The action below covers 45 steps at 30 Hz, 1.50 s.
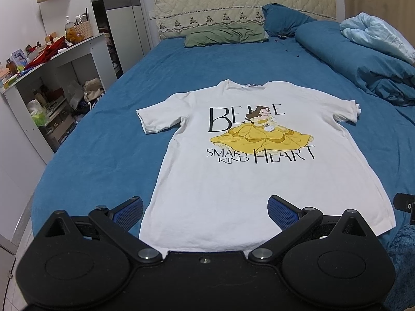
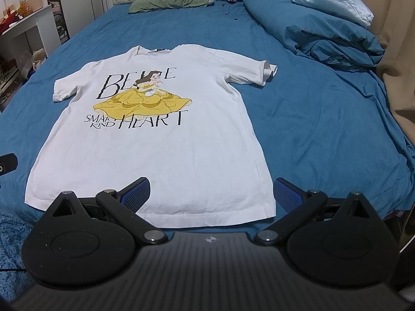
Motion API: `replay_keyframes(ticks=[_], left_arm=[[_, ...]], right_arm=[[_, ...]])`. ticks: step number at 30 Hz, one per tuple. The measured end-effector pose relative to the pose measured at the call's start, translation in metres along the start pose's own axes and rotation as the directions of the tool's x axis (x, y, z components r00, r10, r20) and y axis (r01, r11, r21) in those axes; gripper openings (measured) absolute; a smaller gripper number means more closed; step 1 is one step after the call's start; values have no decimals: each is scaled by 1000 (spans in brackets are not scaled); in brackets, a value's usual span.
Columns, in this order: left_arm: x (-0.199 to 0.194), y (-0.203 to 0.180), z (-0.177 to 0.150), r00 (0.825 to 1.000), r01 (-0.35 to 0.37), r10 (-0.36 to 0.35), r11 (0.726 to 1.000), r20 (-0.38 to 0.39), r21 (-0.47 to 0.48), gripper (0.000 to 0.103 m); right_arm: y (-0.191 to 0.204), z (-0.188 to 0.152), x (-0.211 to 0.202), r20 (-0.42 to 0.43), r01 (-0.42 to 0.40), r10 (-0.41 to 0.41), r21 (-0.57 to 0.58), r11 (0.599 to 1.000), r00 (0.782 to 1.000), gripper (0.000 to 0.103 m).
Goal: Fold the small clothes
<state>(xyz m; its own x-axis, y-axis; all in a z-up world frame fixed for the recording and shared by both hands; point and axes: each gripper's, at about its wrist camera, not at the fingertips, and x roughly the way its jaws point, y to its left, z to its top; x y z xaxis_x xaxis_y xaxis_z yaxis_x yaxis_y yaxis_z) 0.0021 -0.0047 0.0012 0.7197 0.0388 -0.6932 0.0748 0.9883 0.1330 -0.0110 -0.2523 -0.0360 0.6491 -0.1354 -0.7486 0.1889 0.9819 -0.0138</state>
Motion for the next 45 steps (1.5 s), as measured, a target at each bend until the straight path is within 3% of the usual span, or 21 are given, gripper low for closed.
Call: replay_keyframes(ticks=[6,14,20,23,26,29,35,40,45], left_arm=[[-3,-1,18,1000,-10,9,1000,19,8,103],[12,-10,96,986,18,-27,998,165,53,103],[64,-33,168,969,59,-76,995,236,78,103],[100,-52,194,967,80,-101,992,234,98,103],[146,-73,212,970,107,-126,989,208,99,103],[191,-95,223,970,155,-170,983,177,97,103],[269,-139,230,967,230,-240,966,83,115,103],[325,-172,221,966,256,-260,956,8,140,103],[362,-179,211,966,257,-253,960,-44,116,103]], right_arm=[[3,10,-2,20,-6,6,-9,1000,1000,103],[-24,72,10,111,-24,21,29,999,994,103],[-51,139,59,130,13,-22,76,997,991,103],[-61,167,101,121,46,-57,97,994,991,103],[-78,183,144,108,21,-40,173,985,993,103],[-96,190,192,86,-15,-10,284,959,996,103],[-118,178,274,49,-12,-12,454,891,999,103],[-126,155,320,85,-45,-9,604,795,996,103],[-129,144,353,137,-73,-34,701,709,990,101]])
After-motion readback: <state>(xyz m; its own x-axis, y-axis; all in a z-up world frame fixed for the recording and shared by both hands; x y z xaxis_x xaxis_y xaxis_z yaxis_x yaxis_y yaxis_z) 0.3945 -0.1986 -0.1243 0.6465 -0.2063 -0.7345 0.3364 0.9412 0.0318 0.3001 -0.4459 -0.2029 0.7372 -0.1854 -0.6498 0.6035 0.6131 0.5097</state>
